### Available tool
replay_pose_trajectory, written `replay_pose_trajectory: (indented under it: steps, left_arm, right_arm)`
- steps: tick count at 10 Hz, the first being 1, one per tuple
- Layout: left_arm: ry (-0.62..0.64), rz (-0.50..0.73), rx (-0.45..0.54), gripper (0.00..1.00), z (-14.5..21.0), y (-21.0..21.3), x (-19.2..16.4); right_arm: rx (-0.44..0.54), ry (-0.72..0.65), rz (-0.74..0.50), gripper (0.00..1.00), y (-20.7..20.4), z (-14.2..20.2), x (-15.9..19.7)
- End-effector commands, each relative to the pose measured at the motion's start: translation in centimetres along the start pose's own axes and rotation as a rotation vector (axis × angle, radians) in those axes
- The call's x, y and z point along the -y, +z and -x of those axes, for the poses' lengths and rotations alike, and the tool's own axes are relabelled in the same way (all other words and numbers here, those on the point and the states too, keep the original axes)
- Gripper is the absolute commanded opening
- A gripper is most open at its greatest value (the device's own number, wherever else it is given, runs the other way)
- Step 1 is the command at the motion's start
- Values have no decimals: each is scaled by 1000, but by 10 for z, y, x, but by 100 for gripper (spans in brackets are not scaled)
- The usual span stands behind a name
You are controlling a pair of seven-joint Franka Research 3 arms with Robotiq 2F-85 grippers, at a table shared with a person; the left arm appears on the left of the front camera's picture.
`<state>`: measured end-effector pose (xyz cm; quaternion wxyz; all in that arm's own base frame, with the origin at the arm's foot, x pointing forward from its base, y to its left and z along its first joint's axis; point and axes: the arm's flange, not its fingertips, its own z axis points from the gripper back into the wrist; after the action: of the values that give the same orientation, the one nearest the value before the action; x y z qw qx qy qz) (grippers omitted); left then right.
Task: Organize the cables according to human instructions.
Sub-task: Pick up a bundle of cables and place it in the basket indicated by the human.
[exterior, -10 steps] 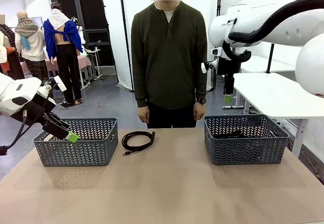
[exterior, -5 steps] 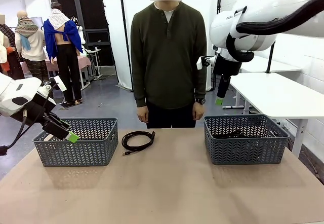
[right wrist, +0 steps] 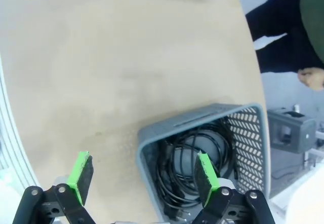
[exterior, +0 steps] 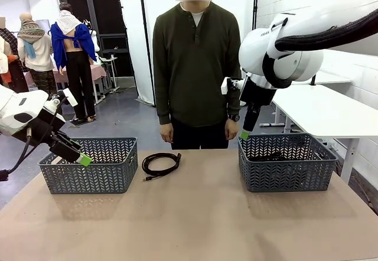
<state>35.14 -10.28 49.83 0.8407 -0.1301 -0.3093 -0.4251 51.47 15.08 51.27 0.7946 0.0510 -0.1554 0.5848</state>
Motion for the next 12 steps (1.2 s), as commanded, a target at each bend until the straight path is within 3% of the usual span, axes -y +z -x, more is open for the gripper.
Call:
replay_pose_trajectory:
  steps: [1,4,12]
  left_arm:
    - [-2,15,8,100,1,-1,-3]
    - [-2,15,8,100,1,-1,-3]
    - [-2,15,8,100,1,-1,-3]
  right_arm:
    - [55,41,-2,100,-7,11,-13]
    - [10,23,-15,100,-7,1,-10]
    - [10,23,-15,100,-7,1,-10]
